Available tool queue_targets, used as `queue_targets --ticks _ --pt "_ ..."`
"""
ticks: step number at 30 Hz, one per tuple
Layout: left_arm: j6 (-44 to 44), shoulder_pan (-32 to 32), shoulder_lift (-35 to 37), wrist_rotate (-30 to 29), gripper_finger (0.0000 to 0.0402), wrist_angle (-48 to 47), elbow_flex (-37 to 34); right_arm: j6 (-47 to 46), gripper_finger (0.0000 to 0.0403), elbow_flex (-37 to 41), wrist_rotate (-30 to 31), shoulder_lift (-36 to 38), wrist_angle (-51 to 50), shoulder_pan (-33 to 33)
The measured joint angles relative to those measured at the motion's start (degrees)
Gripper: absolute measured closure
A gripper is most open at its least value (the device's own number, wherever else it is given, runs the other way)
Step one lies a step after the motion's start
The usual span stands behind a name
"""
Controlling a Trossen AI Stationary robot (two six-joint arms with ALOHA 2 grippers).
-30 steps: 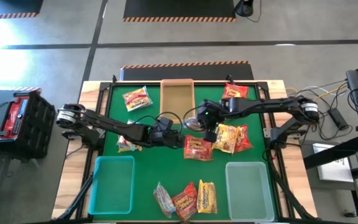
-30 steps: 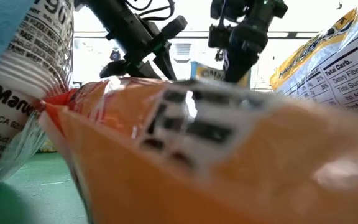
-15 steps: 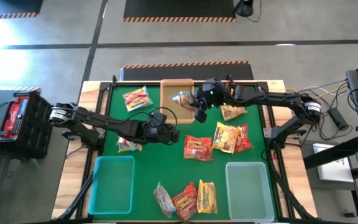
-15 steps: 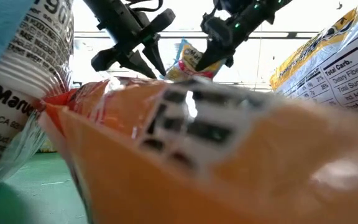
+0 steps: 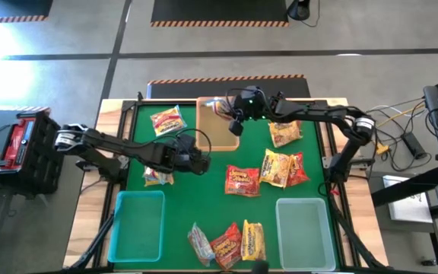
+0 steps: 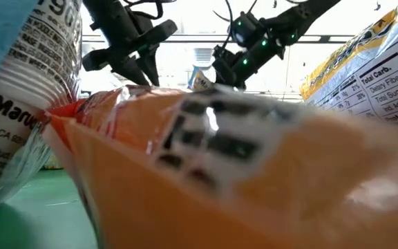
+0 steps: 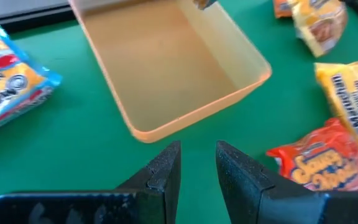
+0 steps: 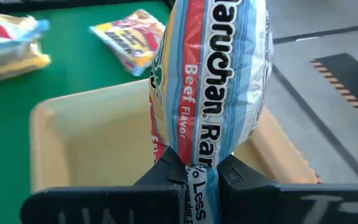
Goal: Sort Maruchan noodles
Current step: Put the blue noodle pack into the yellow bin
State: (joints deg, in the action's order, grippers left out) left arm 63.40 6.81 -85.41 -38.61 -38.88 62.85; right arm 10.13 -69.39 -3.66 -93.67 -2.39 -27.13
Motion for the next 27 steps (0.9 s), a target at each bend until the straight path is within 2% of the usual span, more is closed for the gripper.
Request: queue_targets --ticks 8,11,15,19,27 --pt "-5.6 -1.3 0.4 0.0 0.0318 -0.2 0.0 2.5 0.0392 -6.1 0.0 -8.0 -0.2 -3.2" --pt "-6.0 -2.1 0.5 0.1 0.0318 -0.3 0.0 2.5 0.0392 -9.9 -2.3 -11.1 -1.9 -4.1" --pt "-7.0 -3.4 0.7 0.0 0.0318 -0.6 0.0 3.2 0.0392 -16.4 -5.5 -14.9 -11.1 -5.5" --pt "-7.1 -5.2 1.3 0.0 0.0318 -0.8 0.0 7.1 0.0392 -22.6 -5.4 -18.6 -21.3 -7.1" --pt "-9.1 -8.8 2.5 0.0 0.0318 -1.1 0.0 7.9 0.0392 -29.2 -6.5 -23.8 -27.6 -8.9"
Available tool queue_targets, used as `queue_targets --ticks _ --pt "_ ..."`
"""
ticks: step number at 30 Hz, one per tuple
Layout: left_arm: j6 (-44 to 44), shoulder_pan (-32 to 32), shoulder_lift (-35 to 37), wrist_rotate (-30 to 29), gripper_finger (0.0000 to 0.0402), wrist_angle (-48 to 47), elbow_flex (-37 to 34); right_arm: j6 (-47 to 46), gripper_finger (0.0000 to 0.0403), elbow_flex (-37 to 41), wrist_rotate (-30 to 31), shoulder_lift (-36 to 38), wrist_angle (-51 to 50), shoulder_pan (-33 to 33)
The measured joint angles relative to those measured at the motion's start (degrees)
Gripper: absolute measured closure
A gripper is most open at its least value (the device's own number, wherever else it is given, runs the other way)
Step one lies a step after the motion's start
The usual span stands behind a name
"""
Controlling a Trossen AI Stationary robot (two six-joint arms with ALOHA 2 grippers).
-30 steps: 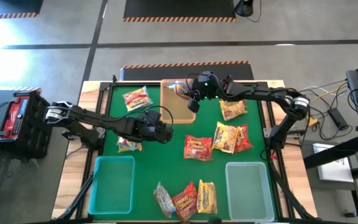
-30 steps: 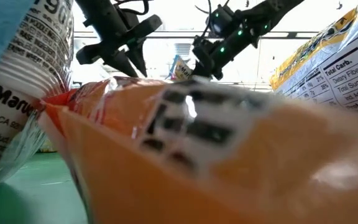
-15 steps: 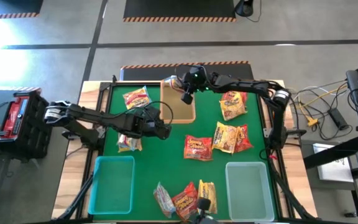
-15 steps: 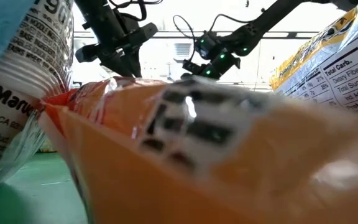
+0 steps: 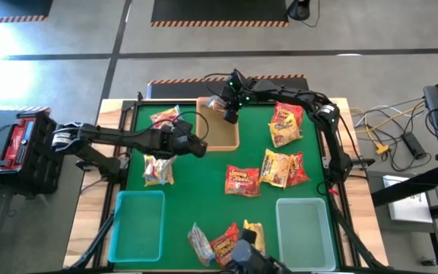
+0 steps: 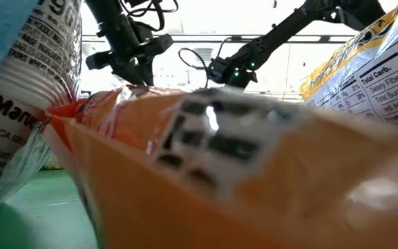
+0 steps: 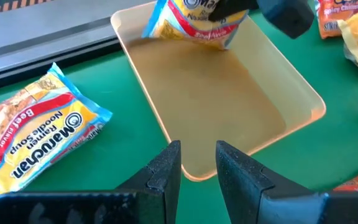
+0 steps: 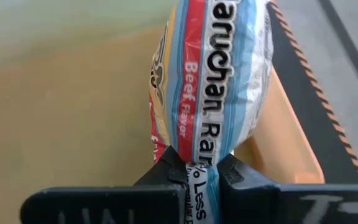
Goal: Sort Maruchan noodles
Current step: Put the blue noodle pack into the yellow bin
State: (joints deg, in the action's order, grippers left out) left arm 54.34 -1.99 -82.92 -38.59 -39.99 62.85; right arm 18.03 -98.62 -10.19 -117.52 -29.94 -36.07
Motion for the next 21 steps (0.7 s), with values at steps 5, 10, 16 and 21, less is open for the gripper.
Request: queue_targets --ticks 5,10,16,21 --pt "-0.3 -0.4 0.4 0.0 0.0318 -0.1 0.0 0.5 0.0390 -1.6 -1.8 -1.3 0.2 -0.2" --pt "-0.3 -0.5 0.4 0.1 0.0318 -0.1 0.0 0.6 0.0360 -2.9 -1.8 -2.3 0.2 -0.1" --pt "0.1 -0.5 0.4 0.2 0.0318 -0.2 0.0 0.7 0.0299 -5.0 6.6 -2.4 0.4 -0.1" --pt "0.1 -0.5 0.4 0.2 0.0318 -0.2 0.0 0.5 0.0272 -9.5 8.6 -1.9 -1.9 -0.2"
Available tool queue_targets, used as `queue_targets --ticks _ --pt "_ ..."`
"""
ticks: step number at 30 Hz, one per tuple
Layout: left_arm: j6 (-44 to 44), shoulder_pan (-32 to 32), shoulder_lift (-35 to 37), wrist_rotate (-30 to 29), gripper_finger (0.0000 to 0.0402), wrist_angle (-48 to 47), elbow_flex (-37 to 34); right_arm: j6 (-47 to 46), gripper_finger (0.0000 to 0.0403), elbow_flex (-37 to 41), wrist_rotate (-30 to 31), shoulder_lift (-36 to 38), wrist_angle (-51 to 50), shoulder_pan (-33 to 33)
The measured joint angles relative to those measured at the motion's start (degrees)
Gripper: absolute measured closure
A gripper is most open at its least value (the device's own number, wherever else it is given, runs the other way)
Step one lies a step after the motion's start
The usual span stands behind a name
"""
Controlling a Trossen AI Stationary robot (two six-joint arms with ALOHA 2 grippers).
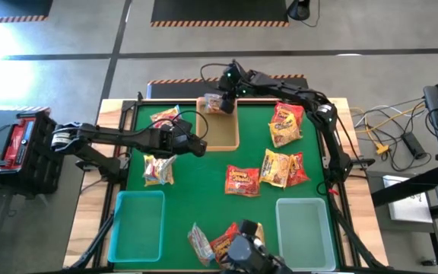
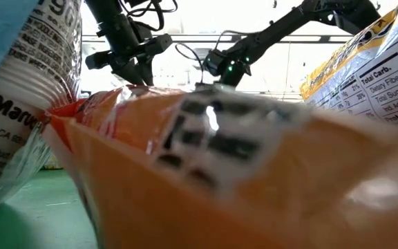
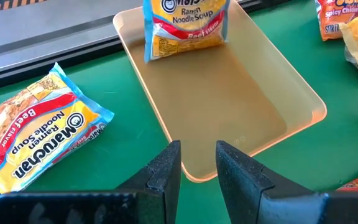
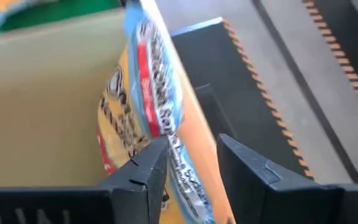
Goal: Sort Maruchan noodles
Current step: Put the blue noodle pack into the yellow bin, then put the orange noodle pack into the transparent bin
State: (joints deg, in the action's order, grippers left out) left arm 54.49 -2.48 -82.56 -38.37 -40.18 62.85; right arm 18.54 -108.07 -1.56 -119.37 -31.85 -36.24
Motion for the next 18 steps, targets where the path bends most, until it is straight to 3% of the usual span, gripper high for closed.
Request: queue_targets --ticks 7,10,14,18 --pt "0.0 0.0 0.0 0.2 0.0318 -0.3 0.0 -3.5 0.0276 -10.5 0.0 0.4 -10.9 0.1" --pt "0.0 0.0 0.0 1.7 0.0318 -0.4 0.0 -8.6 0.0282 -13.7 -4.2 1.9 -19.8 0.0" --pt "-2.6 0.6 0.0 5.3 0.0318 -0.2 0.0 -12.8 0.0290 -13.5 -12.6 5.0 -29.7 0.5" --pt "-5.9 1.7 0.0 7.8 0.0318 3.0 -0.7 -15.1 0.0295 -8.7 -13.0 10.6 -32.8 2.7"
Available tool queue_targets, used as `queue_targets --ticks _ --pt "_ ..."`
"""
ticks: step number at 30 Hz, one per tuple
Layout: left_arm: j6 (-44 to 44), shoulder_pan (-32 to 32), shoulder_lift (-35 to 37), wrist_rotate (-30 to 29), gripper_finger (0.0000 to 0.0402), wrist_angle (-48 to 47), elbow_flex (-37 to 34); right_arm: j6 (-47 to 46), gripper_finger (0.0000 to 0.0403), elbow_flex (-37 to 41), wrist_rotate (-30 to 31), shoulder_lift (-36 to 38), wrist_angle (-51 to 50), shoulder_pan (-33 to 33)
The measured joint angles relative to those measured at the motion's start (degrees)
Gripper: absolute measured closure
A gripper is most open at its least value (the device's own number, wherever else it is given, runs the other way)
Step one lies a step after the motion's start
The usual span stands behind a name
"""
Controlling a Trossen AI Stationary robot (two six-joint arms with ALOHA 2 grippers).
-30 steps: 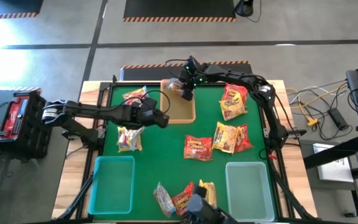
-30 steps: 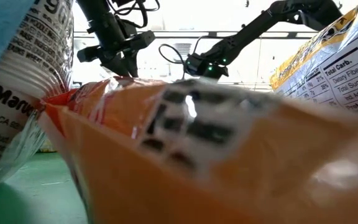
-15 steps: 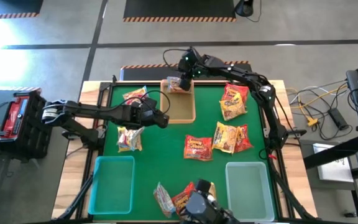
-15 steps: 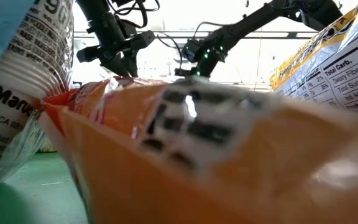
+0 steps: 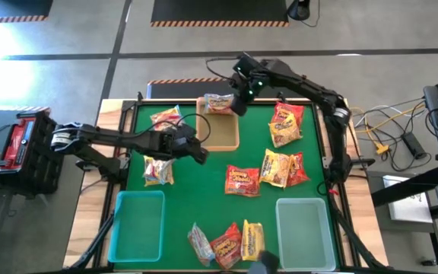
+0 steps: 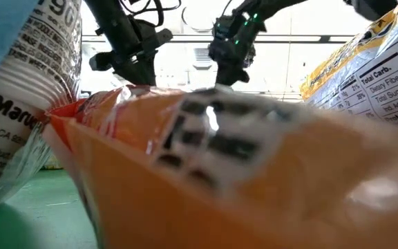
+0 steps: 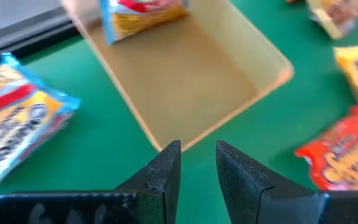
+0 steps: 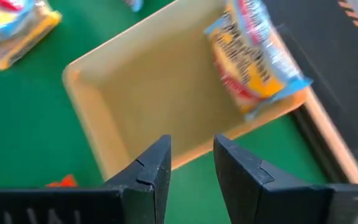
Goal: Sort Maruchan noodles
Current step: Put the orange noodle pack into the transparent bin
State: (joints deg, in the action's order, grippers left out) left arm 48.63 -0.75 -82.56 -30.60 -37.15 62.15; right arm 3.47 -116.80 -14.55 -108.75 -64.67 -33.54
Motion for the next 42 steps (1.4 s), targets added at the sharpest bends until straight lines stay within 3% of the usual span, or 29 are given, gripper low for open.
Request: queue_targets --ticks 9,16,28,36,42 --pt "-1.5 2.4 -1.6 9.3 0.0318 25.1 -7.7 -6.9 0.0296 19.7 4.1 15.3 3.6 8.9" --pt "5.1 5.2 -6.1 13.4 0.0318 41.3 -10.9 -15.8 0.0294 38.5 4.0 25.5 10.9 16.9" --pt "19.6 12.8 -22.3 15.3 0.0318 42.1 1.2 -31.6 0.0314 61.6 4.1 36.8 30.6 31.2" --pt "27.1 12.8 -30.4 14.7 0.0318 41.5 5.2 -35.1 0.0317 66.4 4.1 36.3 37.1 33.4" --pt "30.8 13.5 -30.8 15.2 0.0318 35.5 4.3 -35.0 0.0316 67.1 4.2 36.4 36.6 33.3"
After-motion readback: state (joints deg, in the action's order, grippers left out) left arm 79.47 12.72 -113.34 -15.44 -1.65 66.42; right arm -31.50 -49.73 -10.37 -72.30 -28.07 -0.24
